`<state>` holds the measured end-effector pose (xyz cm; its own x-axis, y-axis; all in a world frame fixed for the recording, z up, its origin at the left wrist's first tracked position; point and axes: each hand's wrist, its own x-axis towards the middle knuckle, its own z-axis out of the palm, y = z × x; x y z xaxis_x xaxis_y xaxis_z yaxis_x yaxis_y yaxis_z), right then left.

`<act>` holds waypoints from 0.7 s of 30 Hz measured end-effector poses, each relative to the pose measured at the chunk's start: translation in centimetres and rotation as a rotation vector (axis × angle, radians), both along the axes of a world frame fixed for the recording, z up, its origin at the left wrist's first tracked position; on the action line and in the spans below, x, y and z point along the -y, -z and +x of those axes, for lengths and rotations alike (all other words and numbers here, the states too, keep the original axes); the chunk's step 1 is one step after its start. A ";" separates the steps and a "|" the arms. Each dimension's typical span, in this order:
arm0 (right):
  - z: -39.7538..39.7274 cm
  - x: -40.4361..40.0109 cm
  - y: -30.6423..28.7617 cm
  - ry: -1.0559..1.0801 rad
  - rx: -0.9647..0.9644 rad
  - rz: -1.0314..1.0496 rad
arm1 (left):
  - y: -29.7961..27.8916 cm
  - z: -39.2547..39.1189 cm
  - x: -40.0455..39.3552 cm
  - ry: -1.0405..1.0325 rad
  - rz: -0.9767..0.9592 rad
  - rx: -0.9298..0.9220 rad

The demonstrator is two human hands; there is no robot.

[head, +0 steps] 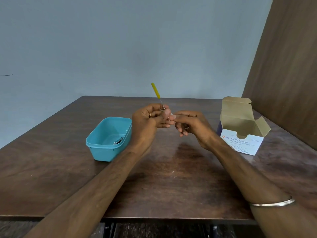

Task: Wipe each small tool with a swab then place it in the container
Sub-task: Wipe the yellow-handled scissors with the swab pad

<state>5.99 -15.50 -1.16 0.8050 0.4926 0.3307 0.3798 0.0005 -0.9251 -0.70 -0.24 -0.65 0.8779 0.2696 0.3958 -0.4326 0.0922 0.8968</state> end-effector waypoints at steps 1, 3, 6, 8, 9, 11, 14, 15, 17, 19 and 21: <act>0.0 0.1 0.0 -0.005 0.010 0.001 | 0.0 0.0 0.0 0.004 -0.019 -0.013; 0.1 0.3 0.0 -0.014 0.017 0.000 | -0.1 0.0 0.0 0.007 -0.053 -0.031; 0.5 0.5 0.1 -0.035 0.022 -0.006 | -0.2 0.0 0.0 0.010 -0.119 -0.057; 0.6 0.6 0.2 -0.056 0.029 -0.013 | -0.4 -0.1 -0.2 0.010 -0.165 -0.069; 0.6 0.6 0.2 -0.060 0.038 -0.018 | -0.4 -0.1 -0.2 0.011 -0.183 -0.076; 0.7 0.6 0.2 -0.043 0.047 -0.023 | -0.4 0.0 -0.4 0.021 -0.205 -0.095; 0.8 0.9 0.2 -0.025 0.050 -0.019 | -0.3 0.1 -0.5 0.064 -0.242 -0.142; 0.8 1.0 0.1 -0.034 0.054 -0.016 | -0.3 0.2 -0.6 0.066 -0.248 -0.161; 0.8 1.2 0.0 -0.061 0.061 0.011 | -0.2 0.3 -0.7 0.042 -0.238 -0.201; 0.7 1.2 -0.2 -0.079 0.055 0.062 | 0.0 0.4 -0.8 0.008 -0.207 -0.235; 0.5 1.2 -0.4 -0.088 0.037 0.111 | 0.1 0.4 -0.7 -0.028 -0.140 -0.256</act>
